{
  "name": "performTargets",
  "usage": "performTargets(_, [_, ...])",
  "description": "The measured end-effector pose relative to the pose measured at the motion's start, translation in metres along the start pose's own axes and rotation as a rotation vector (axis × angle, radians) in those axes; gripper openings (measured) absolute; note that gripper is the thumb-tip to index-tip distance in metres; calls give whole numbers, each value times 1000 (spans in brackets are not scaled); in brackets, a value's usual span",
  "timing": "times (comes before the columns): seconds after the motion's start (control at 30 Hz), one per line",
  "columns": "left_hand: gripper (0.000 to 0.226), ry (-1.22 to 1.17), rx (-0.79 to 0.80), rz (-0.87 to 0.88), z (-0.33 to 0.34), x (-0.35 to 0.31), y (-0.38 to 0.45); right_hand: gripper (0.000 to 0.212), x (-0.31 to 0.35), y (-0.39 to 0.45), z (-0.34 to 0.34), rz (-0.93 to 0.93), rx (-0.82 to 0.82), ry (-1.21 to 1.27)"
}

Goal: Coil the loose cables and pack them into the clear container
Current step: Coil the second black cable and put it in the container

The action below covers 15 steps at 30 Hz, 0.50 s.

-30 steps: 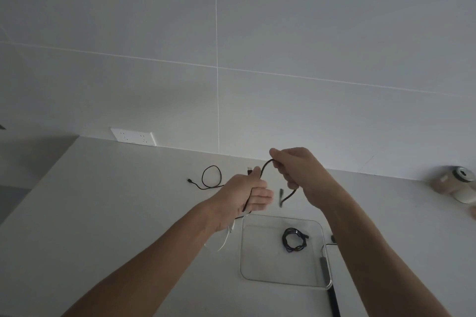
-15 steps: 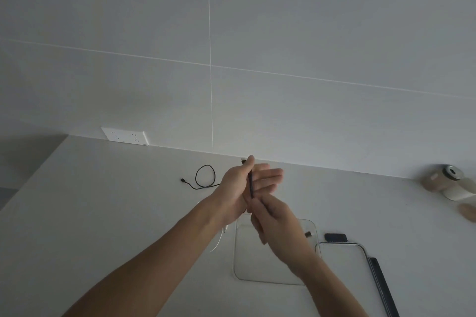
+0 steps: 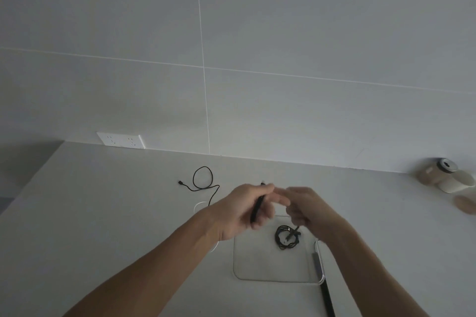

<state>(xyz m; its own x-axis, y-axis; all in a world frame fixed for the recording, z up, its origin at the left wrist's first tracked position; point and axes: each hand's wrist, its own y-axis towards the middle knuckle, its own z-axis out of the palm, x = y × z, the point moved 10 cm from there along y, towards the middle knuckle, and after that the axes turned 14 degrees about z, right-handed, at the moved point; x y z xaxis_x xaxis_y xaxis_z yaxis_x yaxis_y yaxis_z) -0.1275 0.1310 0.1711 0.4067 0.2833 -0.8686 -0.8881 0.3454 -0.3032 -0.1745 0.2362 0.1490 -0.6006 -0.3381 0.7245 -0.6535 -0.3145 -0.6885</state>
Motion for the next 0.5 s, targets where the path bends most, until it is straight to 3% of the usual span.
performTargets(0.1, [55,18,-160,-60,-13,17,1,43,28,-7,2,6,-63,-67])
performTargets(0.17, [51,-35,-233,-23,-20,18,6,39,35,-18,13,-27,-182,-239])
performTargets(0.23, [50,-48,-308,31,-26,14,10,32,34,-31,28,-122,-329,-424])
performTargets(0.33, [48,-117,-389,77,-29,10,16,26,16,-52,62,-274,-372,-509])
performTargets(0.4, [47,-213,-426,131,-30,8,22,25,-2,-60,79,-294,-322,-405])
performTargets(0.5, [42,-372,-412,188,-31,1,29,21,-34,-51,67,-137,-194,65])
